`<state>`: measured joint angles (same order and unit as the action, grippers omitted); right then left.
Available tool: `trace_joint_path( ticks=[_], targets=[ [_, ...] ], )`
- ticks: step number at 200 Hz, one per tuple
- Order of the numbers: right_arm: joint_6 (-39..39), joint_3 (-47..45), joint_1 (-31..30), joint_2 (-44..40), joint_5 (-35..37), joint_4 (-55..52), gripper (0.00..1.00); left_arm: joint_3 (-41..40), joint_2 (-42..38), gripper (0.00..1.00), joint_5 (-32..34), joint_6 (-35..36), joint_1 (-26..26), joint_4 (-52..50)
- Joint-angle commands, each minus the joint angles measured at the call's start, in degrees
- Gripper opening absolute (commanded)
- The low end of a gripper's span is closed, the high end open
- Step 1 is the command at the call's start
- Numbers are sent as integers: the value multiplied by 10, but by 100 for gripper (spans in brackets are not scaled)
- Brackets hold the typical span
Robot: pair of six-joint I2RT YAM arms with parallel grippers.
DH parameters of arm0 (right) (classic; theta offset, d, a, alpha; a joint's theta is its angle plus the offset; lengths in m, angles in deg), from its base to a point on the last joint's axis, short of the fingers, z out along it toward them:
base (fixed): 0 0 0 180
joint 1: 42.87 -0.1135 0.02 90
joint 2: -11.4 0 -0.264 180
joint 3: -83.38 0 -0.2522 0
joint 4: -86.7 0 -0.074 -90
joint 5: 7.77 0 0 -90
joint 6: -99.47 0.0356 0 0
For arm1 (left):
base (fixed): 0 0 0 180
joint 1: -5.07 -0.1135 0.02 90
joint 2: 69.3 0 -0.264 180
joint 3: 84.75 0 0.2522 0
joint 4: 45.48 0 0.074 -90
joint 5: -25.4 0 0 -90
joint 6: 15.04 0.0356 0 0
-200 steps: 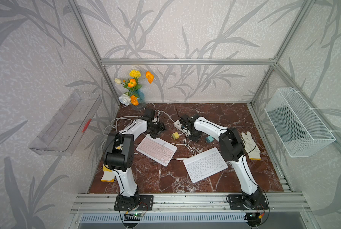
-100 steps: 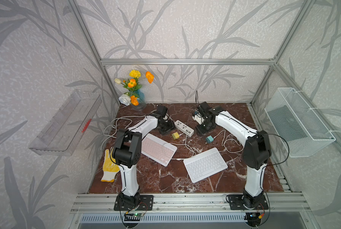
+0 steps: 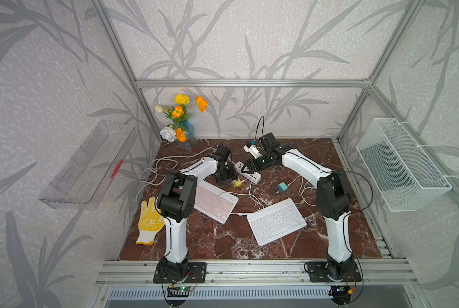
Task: Unplug the wireless keyboard
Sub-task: Pick up the plug from the center of the board.
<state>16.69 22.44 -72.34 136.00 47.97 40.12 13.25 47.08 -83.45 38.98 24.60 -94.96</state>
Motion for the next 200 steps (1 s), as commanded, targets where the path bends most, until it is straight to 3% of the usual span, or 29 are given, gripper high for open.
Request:
trace_joint_path(
  ticks=[1, 41, 151, 200],
  targets=[
    [30, 34, -3, 39, -42, 43, 61, -13, 18, 61, 14, 16, -1, -18],
    [12, 23, -3, 74, -36, 21, 61, -24, 19, 60, 7, 14, -8, -10],
    [77, -240, -51, -34, 4, 150, 61, -94, -56, 67, -27, -39, -52, 53],
    [13, -207, -44, -77, -15, 152, 61, -122, -85, 67, -51, -77, -54, 89]
  ],
)
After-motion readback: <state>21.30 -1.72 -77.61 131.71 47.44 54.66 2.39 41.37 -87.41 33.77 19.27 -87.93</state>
